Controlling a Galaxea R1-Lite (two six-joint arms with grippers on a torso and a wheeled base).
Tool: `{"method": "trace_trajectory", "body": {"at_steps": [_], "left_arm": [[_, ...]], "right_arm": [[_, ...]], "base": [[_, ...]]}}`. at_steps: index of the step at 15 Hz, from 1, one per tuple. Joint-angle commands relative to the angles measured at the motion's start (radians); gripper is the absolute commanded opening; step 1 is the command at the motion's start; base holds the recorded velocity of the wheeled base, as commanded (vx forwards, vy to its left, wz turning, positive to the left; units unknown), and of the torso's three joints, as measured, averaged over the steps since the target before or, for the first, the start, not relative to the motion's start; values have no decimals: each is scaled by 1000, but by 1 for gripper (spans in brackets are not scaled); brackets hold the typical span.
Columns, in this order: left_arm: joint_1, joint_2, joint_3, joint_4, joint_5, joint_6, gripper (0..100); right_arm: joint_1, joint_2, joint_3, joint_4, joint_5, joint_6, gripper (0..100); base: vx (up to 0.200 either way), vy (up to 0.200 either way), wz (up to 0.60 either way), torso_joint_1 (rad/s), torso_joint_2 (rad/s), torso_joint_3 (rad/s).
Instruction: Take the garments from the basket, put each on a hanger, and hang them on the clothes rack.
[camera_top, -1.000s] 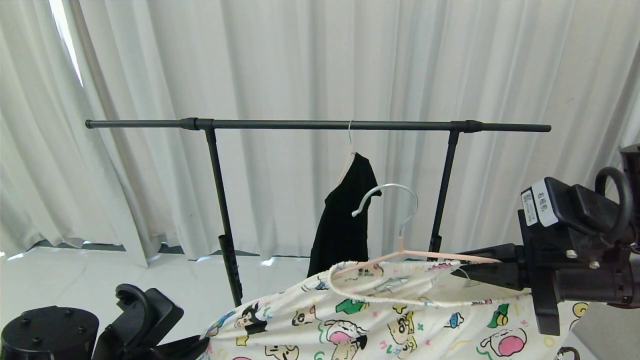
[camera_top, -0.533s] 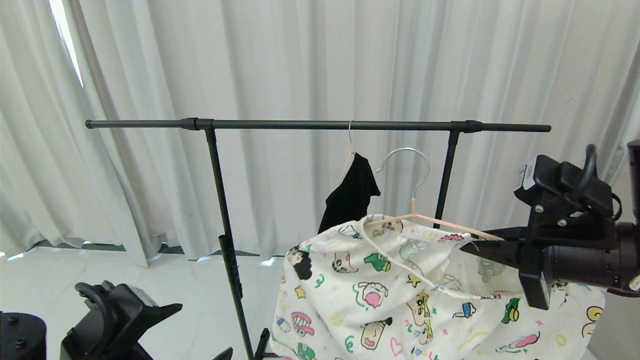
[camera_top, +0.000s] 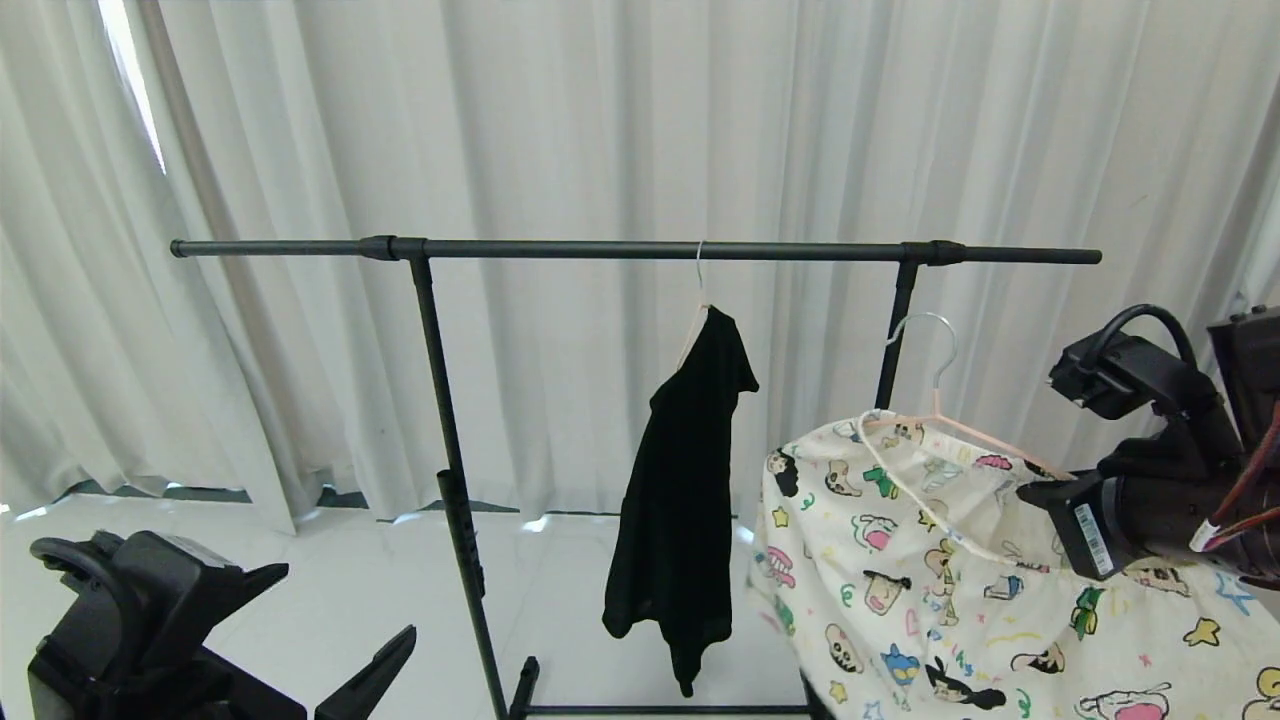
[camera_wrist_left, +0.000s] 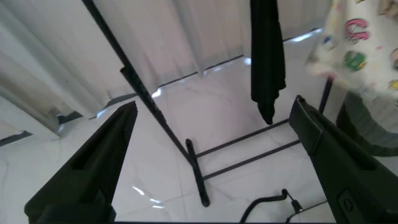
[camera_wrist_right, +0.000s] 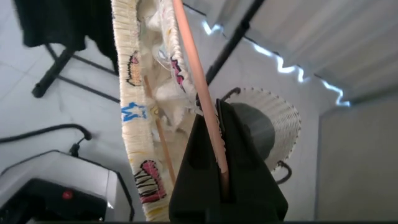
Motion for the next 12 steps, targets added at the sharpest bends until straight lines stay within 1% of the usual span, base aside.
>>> {"method": "trace_trajectory", "body": {"at_steps": [1,3,4,5,7,9,12], "left_arm": [[19,27,-7,0,18,0,100],[37,44,-24,0,23,0,100],[43,52,-27,0,23,0,100],[43,55,-32,0,23,0,100],[42,55,-32,0,23,18,100],[42,53,-32,0,21,30,100],[39,55,-32,0,15,37,100]], "right_arm": [[-22,55,-42,-1,-39,41,0],[-22,125,-142,-1,-83,113,0],[-22,168,-197,-1,-117,134,0],[-22,214,-257,-3,-155,147,0],[-22,268,-338,-4,-174,167,0],[-22,294,-371,-10,-175,167,0],[-23,311,-372,-67,-175,168,0]], "base": [[0,0,0,0,0,0],[0,0,0,0,0,0],[0,0,0,0,0,0],[0,0,0,0,0,0],[0,0,0,0,0,0],[0,0,0,0,0,0],[0,0,0,0,0,0]]}}
